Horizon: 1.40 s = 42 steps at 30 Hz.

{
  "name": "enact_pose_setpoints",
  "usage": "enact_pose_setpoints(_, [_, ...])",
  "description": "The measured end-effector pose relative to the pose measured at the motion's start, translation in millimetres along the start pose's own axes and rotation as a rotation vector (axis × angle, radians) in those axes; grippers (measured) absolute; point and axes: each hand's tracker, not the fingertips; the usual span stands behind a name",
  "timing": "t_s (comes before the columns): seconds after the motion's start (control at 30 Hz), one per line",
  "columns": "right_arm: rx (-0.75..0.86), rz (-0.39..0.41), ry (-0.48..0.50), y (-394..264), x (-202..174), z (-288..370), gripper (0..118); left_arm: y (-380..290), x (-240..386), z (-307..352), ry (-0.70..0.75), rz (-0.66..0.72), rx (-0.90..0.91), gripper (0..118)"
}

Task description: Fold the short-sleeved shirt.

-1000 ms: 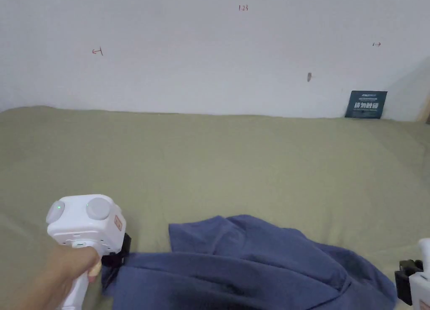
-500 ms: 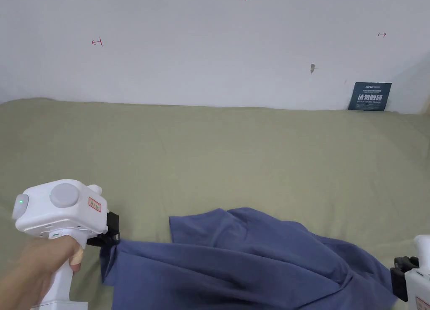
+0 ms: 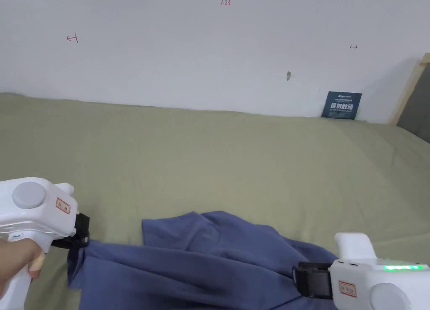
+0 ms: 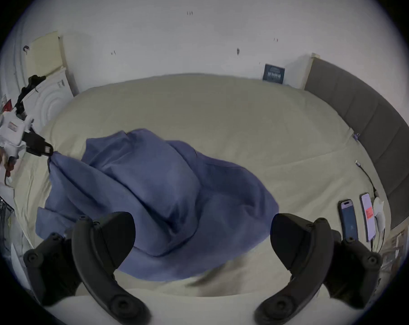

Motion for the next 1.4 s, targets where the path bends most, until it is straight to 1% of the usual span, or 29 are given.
enact_pose_setpoints(0.03, [-0.034,-0.008,0.006,6.1,0.3,-11.1,80,-0.2,-0.1,0.5,-0.002,-0.003,-0.001,0])
enact_pose_setpoints(0.07, [-0.059,-0.013,0.007,7.0,1.1,-16.6,43,-0.8,-2.1,0.6,-0.002,-0.005,0.001,0])
enact_pose_setpoints(0.1, [-0.051,-0.015,0.008,7.4,2.0,-20.2,13,-1.1,-2.5,2.0,0.002,-0.007,0.007,0])
enact_pose_setpoints(0.17, [-0.073,-0.033,0.077,6.5,4.0,-28.4,12,-1.3,-3.2,5.1,-0.004,-0.009,0.02,0])
enact_pose_setpoints(0.2, [-0.061,-0.036,0.061,5.3,3.4,-27.3,12,-2.7,-3.9,7.0,-0.002,-0.007,0.038,0])
enact_pose_setpoints(0.27, [-0.032,-0.012,0.044,5.6,0.2,-20.4,11,-3.2,-1.5,12.6,0.008,-0.031,0.059,0])
enact_pose_setpoints(0.43, [0.031,-0.05,0.064,26.5,-2.2,3.0,11,-1.0,6.2,35.9,0.008,-0.068,0.126,0])
enact_pose_setpoints(0.53, [0.07,-0.054,0.085,46.7,-4.5,15.8,11,7.3,11.8,57.8,-0.009,-0.082,0.181,0])
enact_pose_setpoints(0.7, [0.135,-0.054,0.094,87.8,-7.9,26.4,11,30.6,17.6,96.3,-0.044,-0.069,0.268,0])
enact_pose_setpoints(0.87, [0.21,-0.053,0.102,136.6,-15.6,40.8,11,56.5,31.0,132.8,-0.046,-0.094,0.347,0])
enact_pose_setpoints(1.0, [0.267,-0.029,0.091,176.7,-20.9,46.9,11,80.3,41.3,157.8,-0.046,-0.107,0.389,0])
enact_pose_setpoints(1.1, [0.318,-0.042,0.107,205.4,-25.3,52.6,11,98.4,50.0,173.9,-0.045,-0.127,0.427,0])
enact_pose_setpoints(1.27, [0.364,-0.025,0.084,258.4,-34.8,49.4,11,137.0,63.7,192.2,-0.024,-0.143,0.461,0])
enact_pose_setpoints(1.33, [0.366,-0.021,0.074,283.6,-37.9,47.3,11,157.1,67.7,198.7,0.009,-0.133,0.468,0])
enact_pose_setpoints(1.4, [0.385,-0.022,0.057,305.8,-39.8,46.7,11,174.0,68.9,205.2,0.012,-0.122,0.498,0])
